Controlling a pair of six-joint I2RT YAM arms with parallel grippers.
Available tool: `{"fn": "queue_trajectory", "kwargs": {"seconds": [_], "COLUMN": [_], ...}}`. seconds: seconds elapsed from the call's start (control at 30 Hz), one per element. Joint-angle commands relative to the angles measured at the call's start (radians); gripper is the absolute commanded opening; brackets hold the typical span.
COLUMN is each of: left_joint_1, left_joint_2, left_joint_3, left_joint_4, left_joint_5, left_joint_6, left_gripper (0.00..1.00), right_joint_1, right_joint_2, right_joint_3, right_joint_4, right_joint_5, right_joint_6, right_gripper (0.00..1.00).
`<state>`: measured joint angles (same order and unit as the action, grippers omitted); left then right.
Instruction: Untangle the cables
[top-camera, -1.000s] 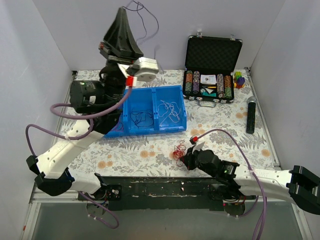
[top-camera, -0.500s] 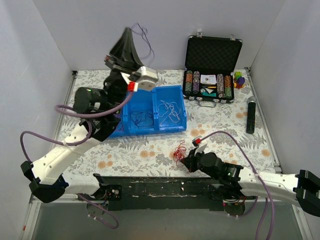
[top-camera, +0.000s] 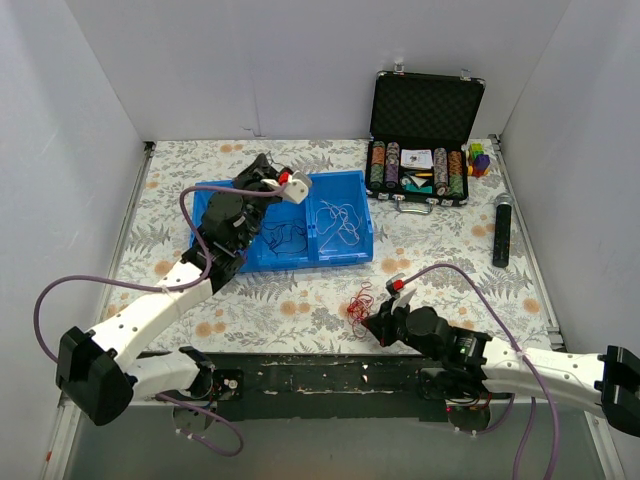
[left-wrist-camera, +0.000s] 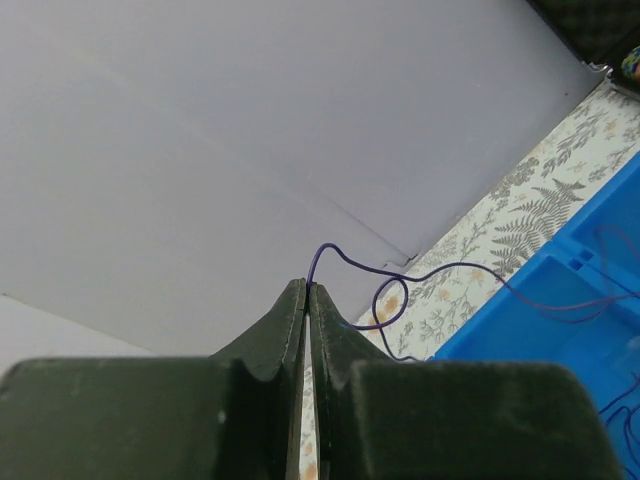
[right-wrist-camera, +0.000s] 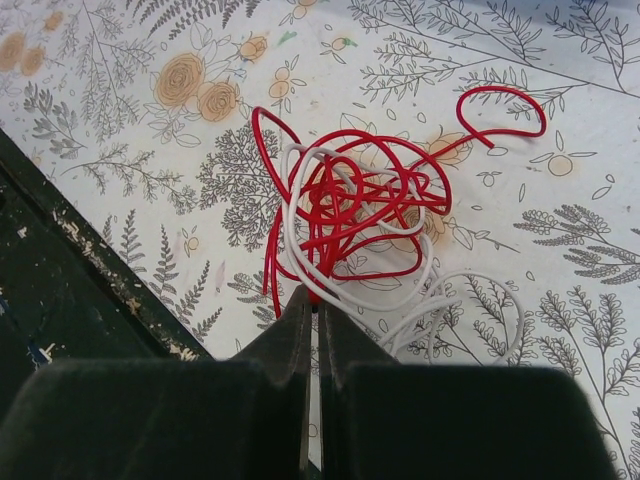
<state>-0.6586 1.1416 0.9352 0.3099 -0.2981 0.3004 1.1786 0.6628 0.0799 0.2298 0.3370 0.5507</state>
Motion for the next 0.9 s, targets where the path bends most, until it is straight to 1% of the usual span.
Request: {"fn": "queue_trajectory", "kwargs": {"seconds": [0.0, 0.17, 0.33, 0.43, 0.53, 0.6, 0.7, 0.77, 0.83, 0.87], "left_joint_1": [0.059, 0.074, 0.074, 0.074, 0.074, 0.077, 0.085, 0.086, 0.086, 0.086], "left_joint_2": [0.004, 0.032, 0.041, 0.053, 0.075, 0.09, 0.11, 0.119, 0.121, 0.118], "left_joint_3": [-0.013, -0.041, -0.061, -0.093, -0.134, -0.144, -0.124, -0.122, -0.101, -0.09], "left_joint_4": [0.069, 0.101, 0.087, 0.081, 0.121, 0.144, 0.091, 0.049, -0.021, -0.055], "left_joint_5": [0.04, 0.066, 0.086, 0.091, 0.082, 0.079, 0.12, 0.145, 0.18, 0.198], "left_joint_6": [-0.072, -0.107, -0.107, -0.11, -0.115, -0.164, -0.213, -0.225, -0.241, -0.251], "left_gripper": [0.0, 0.0, 0.0, 0.0, 0.0, 0.0, 0.01, 0.1, 0.32, 0.38], "right_joint_1": [0.006, 0.006, 0.004, 0.006, 0.006, 0.006, 0.006, 0.006, 0.007, 0.006], "right_joint_2": [0.009, 0.014, 0.018, 0.017, 0.017, 0.015, 0.018, 0.023, 0.026, 0.024], "right_joint_3": [0.021, 0.024, 0.026, 0.026, 0.027, 0.023, 0.014, 0.014, 0.014, 0.015], "right_joint_4": [0.002, 0.005, 0.005, 0.009, 0.013, 0.023, 0.048, 0.057, 0.068, 0.072], "right_joint_5": [-0.004, -0.007, -0.009, -0.01, -0.016, -0.029, -0.046, -0.056, -0.069, -0.078], "right_joint_6": [-0.032, -0.034, -0.029, -0.029, -0.034, -0.035, -0.034, -0.034, -0.041, -0.046], "right_gripper": [0.01, 0.01, 0.01, 0.01, 0.01, 0.01, 0.01, 0.01, 0.01, 0.01]}}
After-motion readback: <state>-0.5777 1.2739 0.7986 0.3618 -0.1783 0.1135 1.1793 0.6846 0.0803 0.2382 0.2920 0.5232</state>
